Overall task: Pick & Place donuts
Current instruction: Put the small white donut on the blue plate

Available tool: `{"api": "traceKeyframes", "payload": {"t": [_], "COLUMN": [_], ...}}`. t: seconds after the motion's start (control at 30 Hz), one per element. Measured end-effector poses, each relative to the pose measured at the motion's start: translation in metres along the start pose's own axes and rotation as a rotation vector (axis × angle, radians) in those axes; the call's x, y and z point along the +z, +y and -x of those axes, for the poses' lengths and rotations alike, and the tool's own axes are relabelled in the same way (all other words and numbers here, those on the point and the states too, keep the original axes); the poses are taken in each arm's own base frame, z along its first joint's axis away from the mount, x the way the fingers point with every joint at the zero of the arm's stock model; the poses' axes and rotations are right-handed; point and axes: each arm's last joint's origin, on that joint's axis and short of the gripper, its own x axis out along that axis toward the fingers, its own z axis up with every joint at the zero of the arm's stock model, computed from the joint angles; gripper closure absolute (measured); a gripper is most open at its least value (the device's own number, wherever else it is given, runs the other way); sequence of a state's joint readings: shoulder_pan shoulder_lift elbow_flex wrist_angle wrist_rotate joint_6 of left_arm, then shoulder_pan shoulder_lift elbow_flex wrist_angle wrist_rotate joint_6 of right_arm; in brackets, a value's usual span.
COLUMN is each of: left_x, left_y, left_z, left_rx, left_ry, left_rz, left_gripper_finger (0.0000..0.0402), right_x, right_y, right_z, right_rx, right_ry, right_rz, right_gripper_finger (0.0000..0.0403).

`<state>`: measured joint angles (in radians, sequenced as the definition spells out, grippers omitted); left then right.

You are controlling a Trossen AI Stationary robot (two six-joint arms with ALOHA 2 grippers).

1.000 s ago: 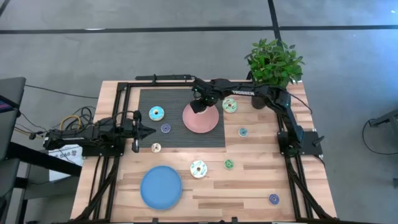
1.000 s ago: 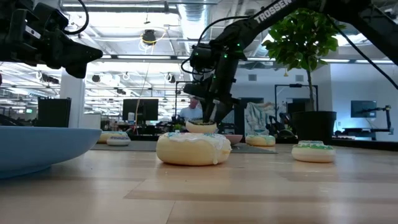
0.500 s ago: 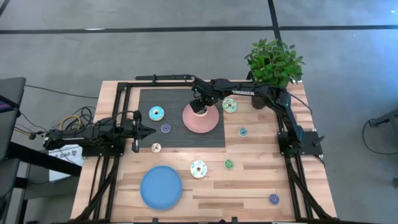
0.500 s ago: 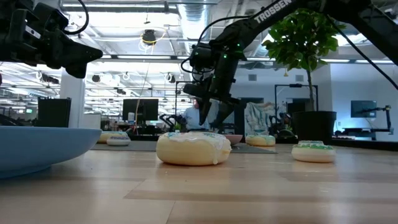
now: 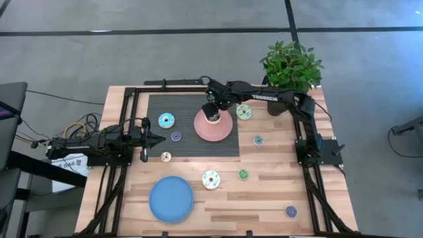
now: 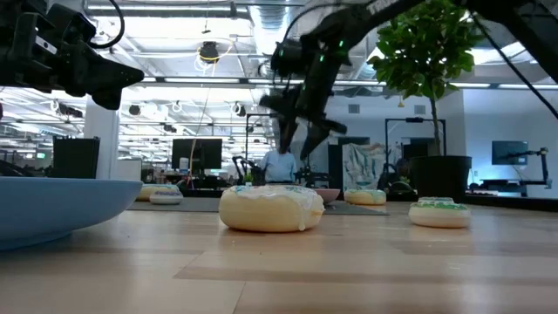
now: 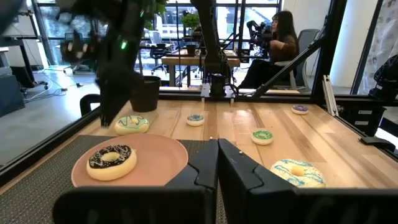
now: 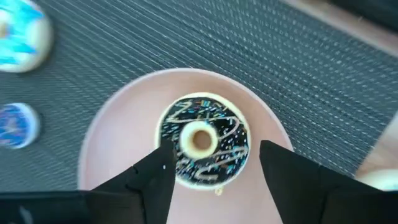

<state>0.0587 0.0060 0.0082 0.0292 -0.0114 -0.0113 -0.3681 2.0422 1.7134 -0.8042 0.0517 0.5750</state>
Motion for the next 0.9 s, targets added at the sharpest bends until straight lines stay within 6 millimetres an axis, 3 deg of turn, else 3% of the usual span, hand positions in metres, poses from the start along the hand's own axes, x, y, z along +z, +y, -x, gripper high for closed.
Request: {"api": "traceKeyframes", "payload": {"t": [0.3, 0.57, 0.9], "left_x": [0.0, 0.0, 0.0], "left_y": [0.0, 0.0, 0.0], "left_z": [0.0, 0.0, 0.0], "left_rx": [0.0, 0.0, 0.0], "left_ry": [0.0, 0.0, 0.0], "left_rz": [0.0, 0.0, 0.0], "left_gripper_finger": [0.0401, 0.0401, 0.0401], "right_x": [-0.03, -0.051, -0.086], "right_y": [0.035, 0.052, 0.059], "right_z": [0.078, 0.125, 0.148], "right_rx": [0.068, 0.16, 0.146], "right_ry": [-0.087, -0.15, -0.044], "right_rz": [0.289, 0.456, 0.58], "right_gripper_finger": [0.0293, 0.0395, 0.039]}}
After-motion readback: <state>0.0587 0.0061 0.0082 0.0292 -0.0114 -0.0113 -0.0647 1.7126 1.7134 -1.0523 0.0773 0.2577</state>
